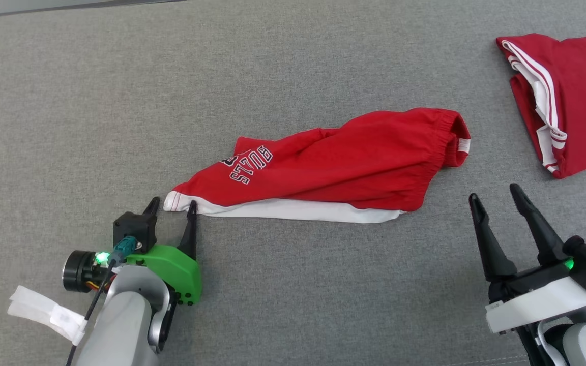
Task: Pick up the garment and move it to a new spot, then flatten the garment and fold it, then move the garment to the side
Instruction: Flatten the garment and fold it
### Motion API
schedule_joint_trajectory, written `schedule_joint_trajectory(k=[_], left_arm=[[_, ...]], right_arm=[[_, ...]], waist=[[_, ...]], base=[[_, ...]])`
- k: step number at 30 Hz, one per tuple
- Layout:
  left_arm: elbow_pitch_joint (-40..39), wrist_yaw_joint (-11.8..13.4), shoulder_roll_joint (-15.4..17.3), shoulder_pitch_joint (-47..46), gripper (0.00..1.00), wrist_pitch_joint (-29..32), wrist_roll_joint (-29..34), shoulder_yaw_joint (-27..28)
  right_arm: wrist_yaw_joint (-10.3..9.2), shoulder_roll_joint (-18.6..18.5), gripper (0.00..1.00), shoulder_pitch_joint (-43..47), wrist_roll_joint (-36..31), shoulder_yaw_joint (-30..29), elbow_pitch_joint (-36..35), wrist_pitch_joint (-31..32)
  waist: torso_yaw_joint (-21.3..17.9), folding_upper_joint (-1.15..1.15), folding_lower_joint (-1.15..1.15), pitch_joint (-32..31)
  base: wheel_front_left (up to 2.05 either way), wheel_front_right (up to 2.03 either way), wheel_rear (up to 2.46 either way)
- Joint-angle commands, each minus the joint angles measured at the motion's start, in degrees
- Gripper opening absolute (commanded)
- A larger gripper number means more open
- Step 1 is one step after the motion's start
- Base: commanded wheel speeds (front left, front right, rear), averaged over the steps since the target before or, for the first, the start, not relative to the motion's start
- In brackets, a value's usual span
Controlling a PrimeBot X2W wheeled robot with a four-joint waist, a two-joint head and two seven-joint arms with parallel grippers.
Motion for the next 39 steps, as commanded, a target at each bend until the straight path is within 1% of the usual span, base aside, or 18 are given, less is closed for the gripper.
schedule_joint_trajectory(k=[1, 2, 3, 9, 15, 18, 19, 20, 21, 24, 28, 30, 35, 39], left_arm=[[1.4, -0.4, 0.1, -1.2, 0.32, -0.2, -0.3, -0.1], [2.3, -0.6, 0.0, -1.4, 0.0, -0.4, -0.4, -0.3], [4.0, -1.0, -0.3, -2.1, 0.0, -0.8, -0.6, -0.6], [6.8, -1.5, -1.0, -4.2, 0.0, -2.7, -1.1, -1.3], [7.9, -1.6, -1.7, -5.1, 0.0, -5.0, -1.5, -2.2], [8.0, -1.4, -1.8, -5.2, 0.0, -6.0, -1.9, -2.4], [7.8, -1.4, -1.9, -5.0, 0.0, -6.6, -2.1, -2.3], [7.6, -1.3, -2.0, -5.0, 0.0, -7.0, -2.1, -2.3], [7.3, -1.3, -2.1, -4.8, 0.0, -7.5, -2.3, -2.3], [5.6, -1.1, -2.3, -4.4, 0.0, -8.9, -2.7, -2.1], [1.0, -0.4, -2.3, -3.2, 0.0, -10.3, -2.6, -1.7], [-2.7, 0.1, -1.8, -2.6, 0.0, -10.5, -2.1, -1.7], [-15.4, 1.3, -0.5, -1.0, 0.0, -10.7, -0.3, -2.2], [-25.7, 1.3, 0.8, -1.4, 0.0, -9.2, 0.9, -3.0]], right_arm=[[-0.1, -0.3, 1.0, -0.5, 0.3, 0.9, 0.8, 0.4], [-0.1, -0.5, 1.0, -0.5, 0.4, 1.5, 1.6, 0.7], [-0.1, -1.0, 1.0, -0.8, 0.9, 3.9, 3.2, 1.1], [-0.1, -0.5, 1.0, -4.1, 3.7, 10.4, 9.9, 0.6], [-0.1, 0.6, 1.0, -9.9, 6.6, 13.9, 18.5, -2.0], [-0.1, 0.6, 1.0, -11.6, 7.3, 14.8, 21.3, -3.2], [-0.1, 0.5, 0.78, -12.1, 7.7, 15.0, 21.9, -3.6], [-0.1, 0.4, 0.34, -12.3, 8.0, 15.2, 22.3, -3.9], [-0.1, 0.1, 0.0, -12.7, 8.3, 15.4, 22.7, -4.1], [-0.1, -0.7, 0.0, -13.5, 8.8, 16.0, 22.0, -4.9], [-0.1, -2.2, 0.0, -13.3, 8.5, 15.1, 18.5, -5.6], [-0.1, -3.0, 0.0, -12.7, 8.0, 14.3, 15.8, -5.8], [-0.1, -5.2, 0.0, -12.0, 5.5, 10.8, 7.7, -6.0], [-0.1, -7.4, 0.0, -13.0, 3.6, 8.3, 0.8, -5.6]], waist=[[-0.3, 0.0, 0.0, 0.4], [-0.3, 0.0, 0.0, 0.4], [-0.2, 0.0, 0.0, 0.4], [0.8, 0.0, 0.0, 1.2], [2.5, 0.0, 0.0, 1.7], [3.2, 0.0, 0.0, 1.8], [3.3, 0.0, 0.0, 1.8], [3.4, 0.0, 0.0, 1.9], [3.5, 0.0, 0.0, 1.9], [3.6, 0.0, 0.0, 2.0], [3.3, 0.0, 0.0, 1.3], [3.2, 0.0, 0.0, 0.5], [2.8, 0.0, 0.0, -2.0], [2.4, 0.0, 0.0, -3.6]], base=[[0.0, 0.0, 0.0], [0.0, 0.0, 0.0], [0.0, 0.0, 0.0], [0.0, 0.0, 0.0], [0.0, 0.0, 0.0], [0.0, 0.0, 0.0], [0.0, 0.0, 0.0], [0.0, 0.0, 0.0], [0.0, 0.0, 0.0], [0.0, 0.0, 0.0], [0.0, 0.0, 0.0], [0.0, 0.0, 0.0], [0.0, 0.0, 0.0], [0.0, 0.0, 0.0]])
